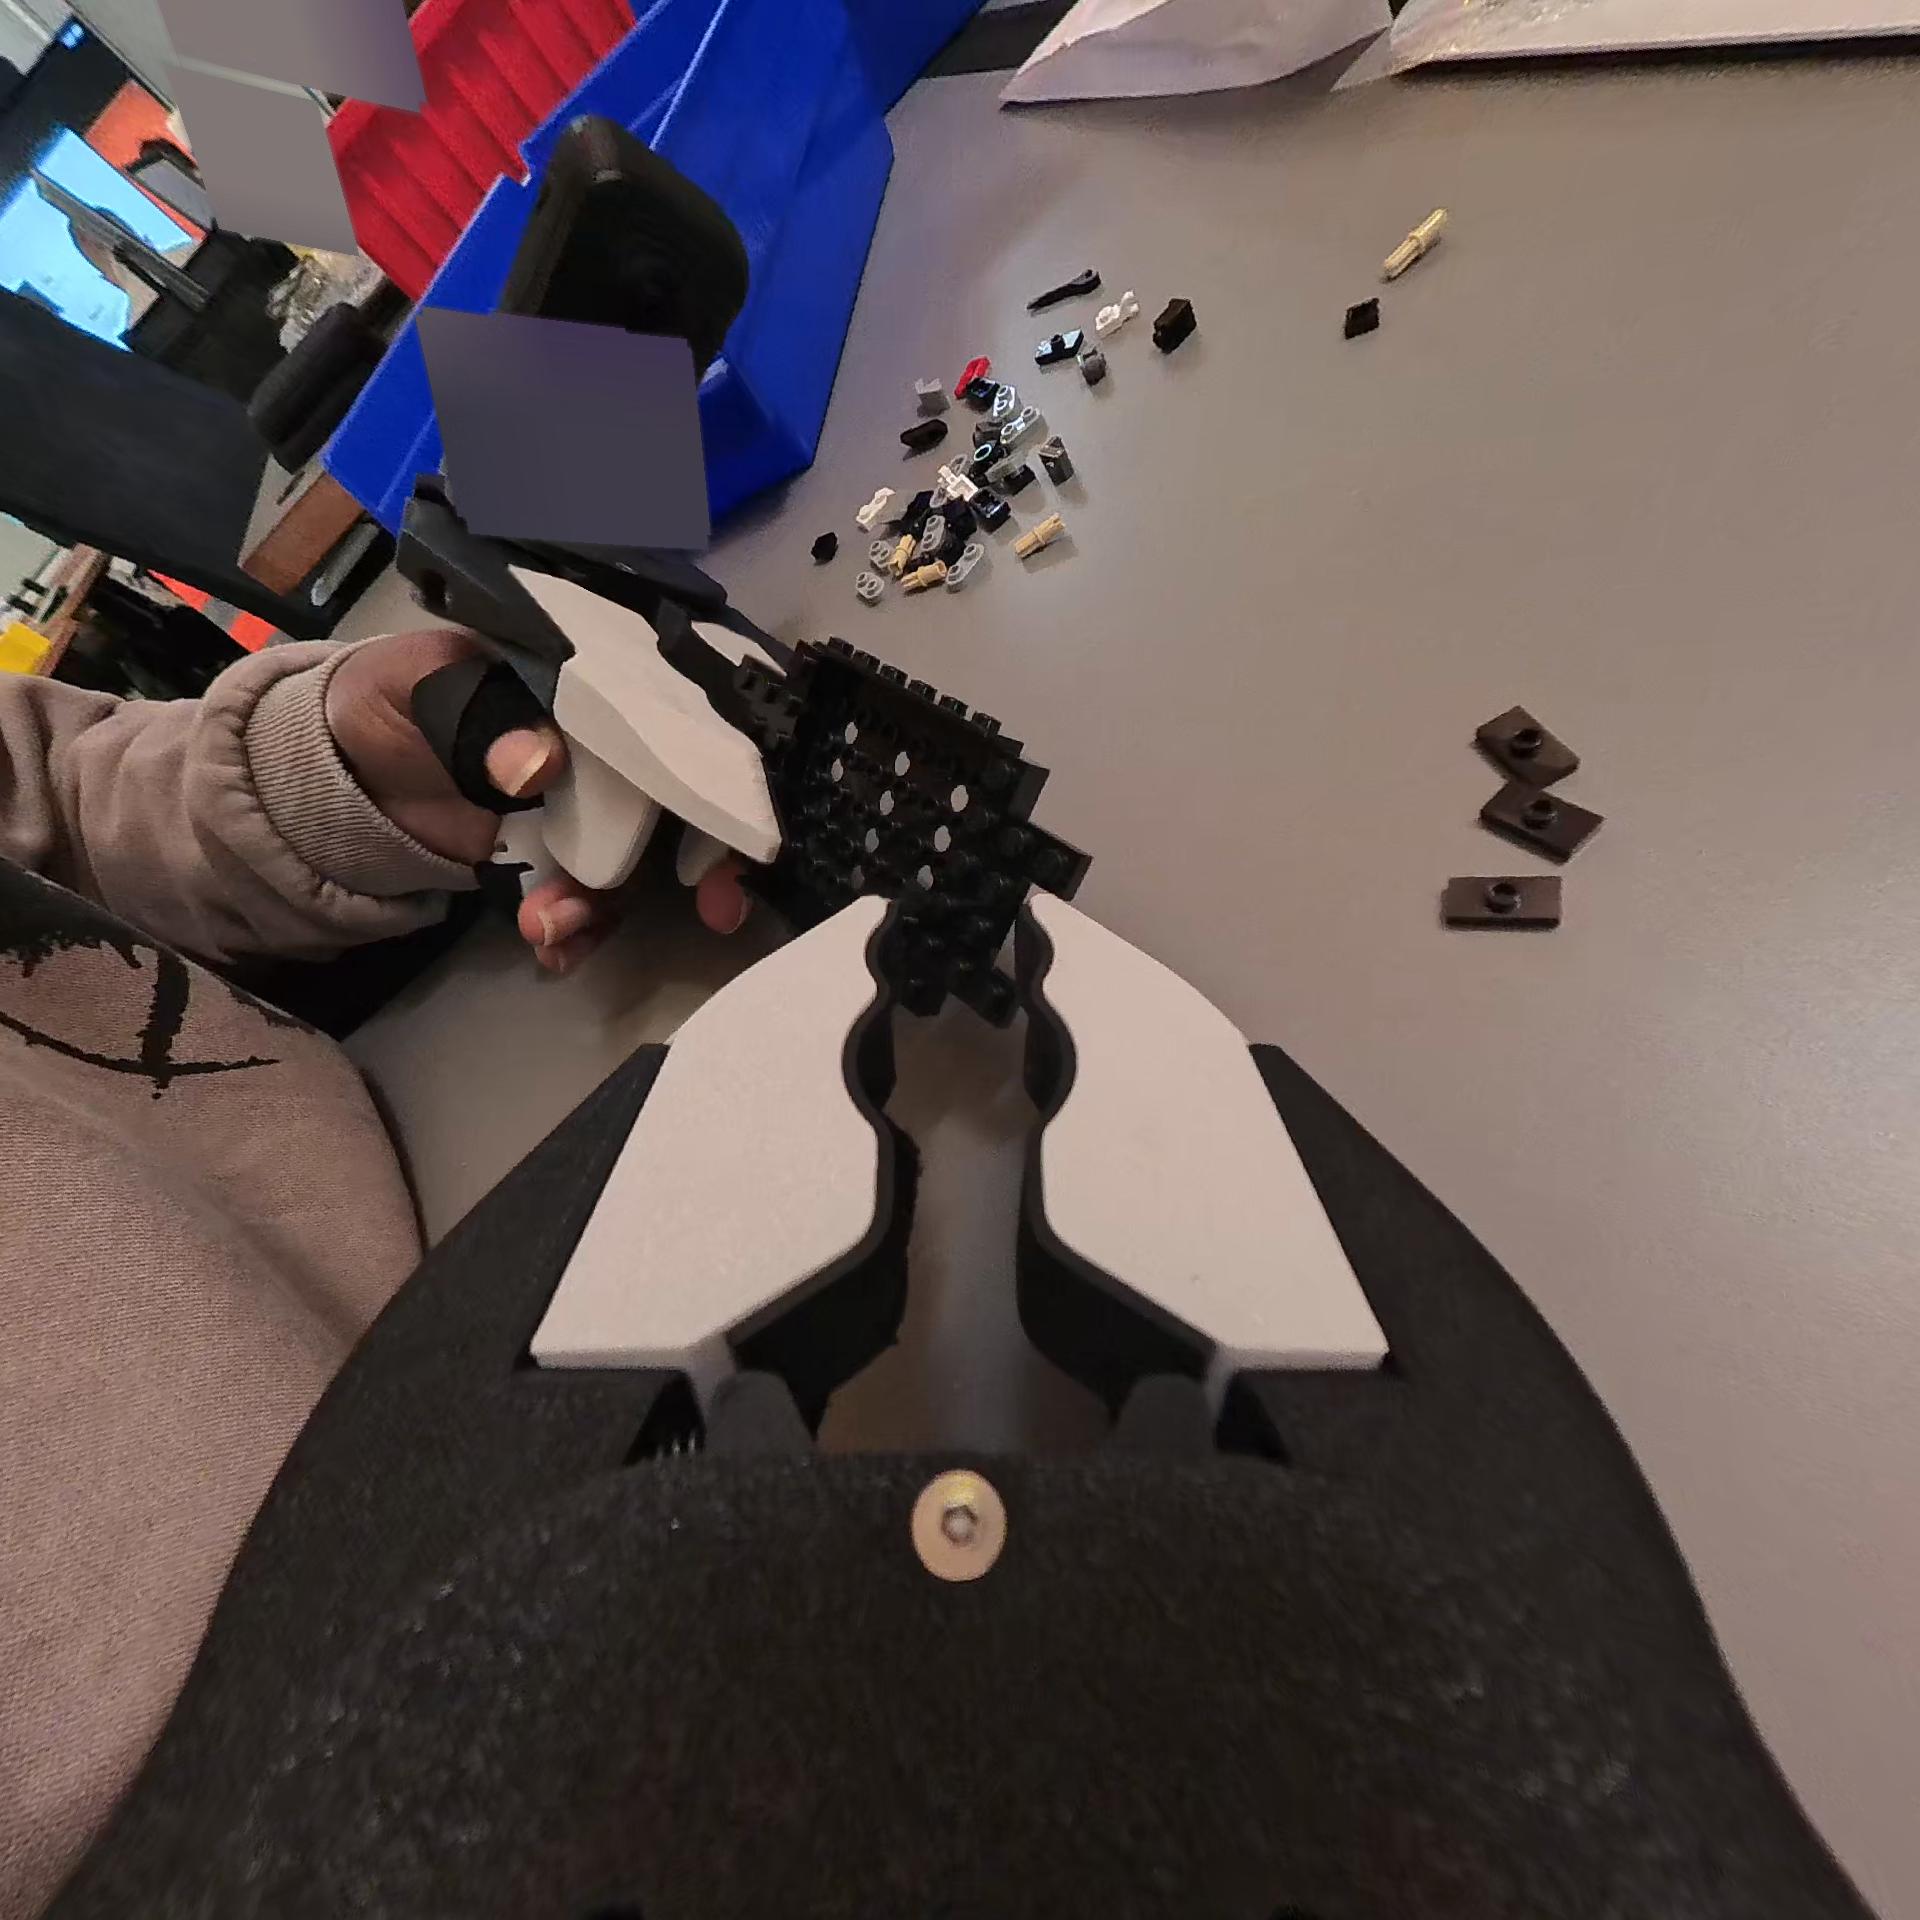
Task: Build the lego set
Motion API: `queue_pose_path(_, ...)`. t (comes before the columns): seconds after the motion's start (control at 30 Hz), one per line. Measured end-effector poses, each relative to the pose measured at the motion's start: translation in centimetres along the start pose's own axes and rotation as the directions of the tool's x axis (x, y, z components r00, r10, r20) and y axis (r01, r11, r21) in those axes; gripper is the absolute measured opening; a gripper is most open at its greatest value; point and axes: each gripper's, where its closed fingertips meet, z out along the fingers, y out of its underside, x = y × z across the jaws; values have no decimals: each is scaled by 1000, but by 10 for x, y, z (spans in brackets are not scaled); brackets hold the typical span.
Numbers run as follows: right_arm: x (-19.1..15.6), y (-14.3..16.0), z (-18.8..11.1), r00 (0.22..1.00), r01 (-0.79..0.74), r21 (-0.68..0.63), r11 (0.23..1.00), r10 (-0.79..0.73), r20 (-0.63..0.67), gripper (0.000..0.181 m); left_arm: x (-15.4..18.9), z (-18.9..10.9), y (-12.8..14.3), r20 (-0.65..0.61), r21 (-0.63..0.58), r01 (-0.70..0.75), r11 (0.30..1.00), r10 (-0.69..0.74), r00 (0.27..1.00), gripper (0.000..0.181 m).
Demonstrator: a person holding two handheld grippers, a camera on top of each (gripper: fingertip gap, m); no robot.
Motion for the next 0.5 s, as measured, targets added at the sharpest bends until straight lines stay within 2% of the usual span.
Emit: queue_pose_path(0.5, -2, 3, 3, 1000, 11, 24, 1000, -12, 15, 17, 1, -3, 1, -42, -14, -3, 1000, 3, 999, 12)
